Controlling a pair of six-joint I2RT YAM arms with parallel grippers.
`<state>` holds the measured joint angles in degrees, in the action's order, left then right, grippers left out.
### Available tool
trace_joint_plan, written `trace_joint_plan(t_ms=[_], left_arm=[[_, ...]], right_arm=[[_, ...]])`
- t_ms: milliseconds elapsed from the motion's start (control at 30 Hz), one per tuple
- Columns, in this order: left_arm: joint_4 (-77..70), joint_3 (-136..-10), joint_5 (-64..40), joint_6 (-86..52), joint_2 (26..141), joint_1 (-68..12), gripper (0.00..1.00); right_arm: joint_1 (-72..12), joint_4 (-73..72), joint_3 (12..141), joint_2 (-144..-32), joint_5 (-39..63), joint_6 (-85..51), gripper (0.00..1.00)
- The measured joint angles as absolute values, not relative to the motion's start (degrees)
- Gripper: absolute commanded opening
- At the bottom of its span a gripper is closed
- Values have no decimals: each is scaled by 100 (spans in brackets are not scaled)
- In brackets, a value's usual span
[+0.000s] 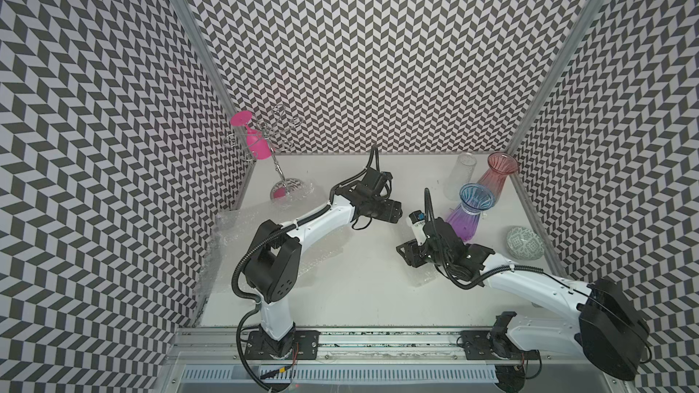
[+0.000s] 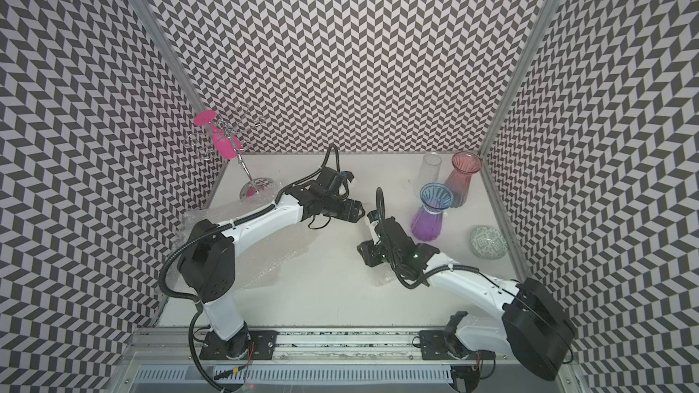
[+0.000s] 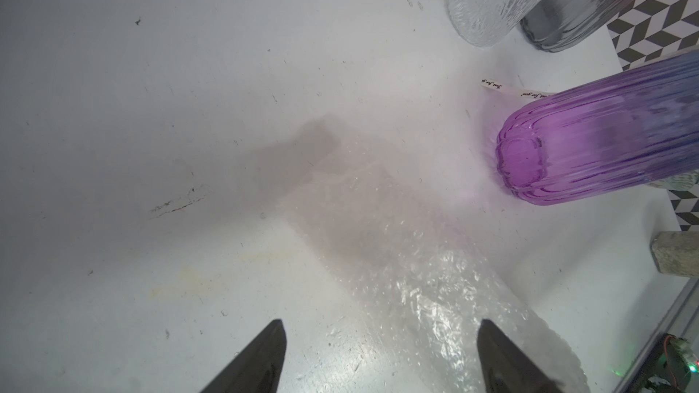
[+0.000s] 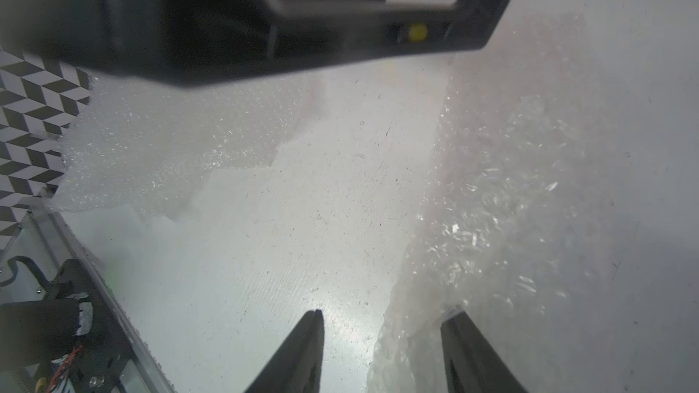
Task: Unwrap the vase from the bubble wrap
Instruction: Adjust the bubble wrap at the center of the board.
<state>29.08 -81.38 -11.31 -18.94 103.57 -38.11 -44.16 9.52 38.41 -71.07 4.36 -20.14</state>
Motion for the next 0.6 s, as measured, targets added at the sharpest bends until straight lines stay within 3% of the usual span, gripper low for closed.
trace_joint_plan(t_ms=[67, 300, 467, 600], left_arm=[[2880, -8040, -1170, -1914, 10342, -3765, 79], [2849, -7476, -1396, -1990, 10127, -3656, 80], [2766, -7072, -1559, -2108, 9738, -3660, 80], [2622, -6823, -1699, -2171, 9411, -3660, 82]], right_arm=[[-4416, 921, 3841, -7107, 530, -1988, 45], [-4436, 829, 3841, -7107, 856, -1909, 11], [-4589, 847, 3841, -7107, 899, -1879, 0], [-4915, 899, 3848, -7091, 792, -1817, 0]])
